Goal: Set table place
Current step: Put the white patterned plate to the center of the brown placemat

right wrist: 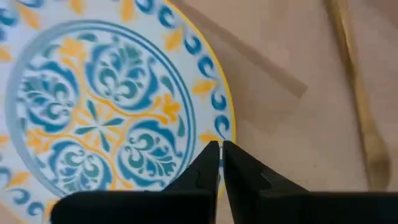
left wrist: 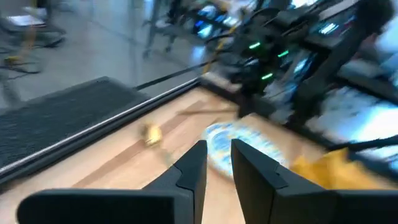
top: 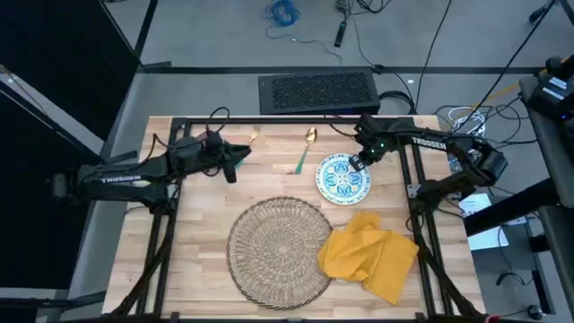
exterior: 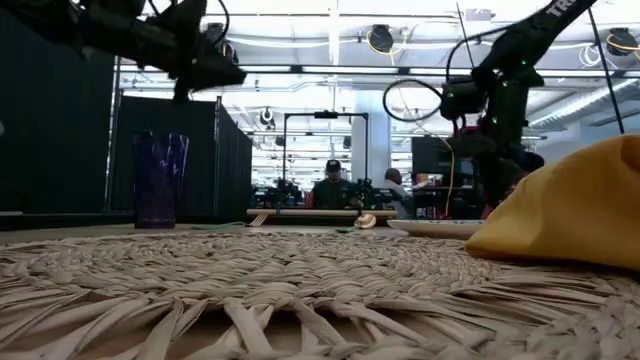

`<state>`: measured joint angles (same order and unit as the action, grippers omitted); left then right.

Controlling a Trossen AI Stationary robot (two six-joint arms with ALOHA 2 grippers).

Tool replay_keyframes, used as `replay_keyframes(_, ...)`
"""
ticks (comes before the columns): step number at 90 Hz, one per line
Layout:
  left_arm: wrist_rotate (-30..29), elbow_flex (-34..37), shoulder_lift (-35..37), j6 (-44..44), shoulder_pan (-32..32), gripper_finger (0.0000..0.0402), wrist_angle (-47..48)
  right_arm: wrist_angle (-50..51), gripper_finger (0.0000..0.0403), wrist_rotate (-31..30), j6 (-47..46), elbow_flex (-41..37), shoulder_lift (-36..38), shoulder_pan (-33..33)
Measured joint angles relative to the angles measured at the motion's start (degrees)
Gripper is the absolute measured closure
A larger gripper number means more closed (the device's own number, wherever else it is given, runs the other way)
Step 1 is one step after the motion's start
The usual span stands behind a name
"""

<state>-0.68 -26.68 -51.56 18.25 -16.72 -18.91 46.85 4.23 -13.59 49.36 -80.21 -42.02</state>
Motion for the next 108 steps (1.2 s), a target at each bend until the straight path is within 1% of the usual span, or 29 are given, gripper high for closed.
replay_keyframes(7, 0.1, -0.4, -3.2, 0.7, 2.1, 0.0344, -4.1, 2.5, 0.0369, -0.8, 1.9, 3.1, 0.0, 0.0)
replay_keyframes(15, -1.1, -3.2, -7.7, -0.1, 3.9, 0.0349, -4.8, 4.5, 0.0365, -1.4, 4.0, 5.7, 0.7, 0.0)
replay_keyframes(22, -1.4, -6.0, -12.2, -0.6, 5.3, 0.0364, -4.7, 4.8, 0.0369, -1.4, 5.3, 6.2, 3.2, -0.2)
replay_keyframes(36, -1.4, -12.7, -22.7, -2.6, 7.8, 0.0397, -4.8, 4.1, 0.0378, -1.5, 5.0, 4.8, 12.7, -3.0)
replay_keyframes(45, -1.3, -16.0, -28.6, -2.5, 8.9, 0.0400, -5.3, 3.5, 0.0380, -1.2, 3.4, 3.7, 19.3, -4.9)
replay_keyframes(52, -1.3, -17.8, -32.8, -2.0, 10.2, 0.0401, -7.5, 3.9, 0.0380, -1.1, 2.6, 2.9, 23.6, -5.7)
replay_keyframes(63, -2.7, -21.3, -39.4, -1.6, 12.3, 0.0401, -11.4, 4.4, 0.0380, -1.0, 1.8, 2.2, 28.4, -5.7)
replay_keyframes(74, -4.0, -25.4, -46.8, -2.4, 12.5, 0.0401, -14.0, 4.3, 0.0380, -0.9, -0.2, 1.7, 29.7, -5.7)
replay_keyframes(96, -3.5, -33.4, -60.0, -3.7, 11.3, 0.0401, -13.6, 3.7, 0.0381, -0.6, -1.2, -0.3, 28.3, -4.3)
replay_keyframes(108, -3.5, -35.4, -64.5, -3.7, 11.4, 0.0401, -13.4, 0.5, 0.0381, 2.4, -2.3, -1.5, 28.0, -3.5)
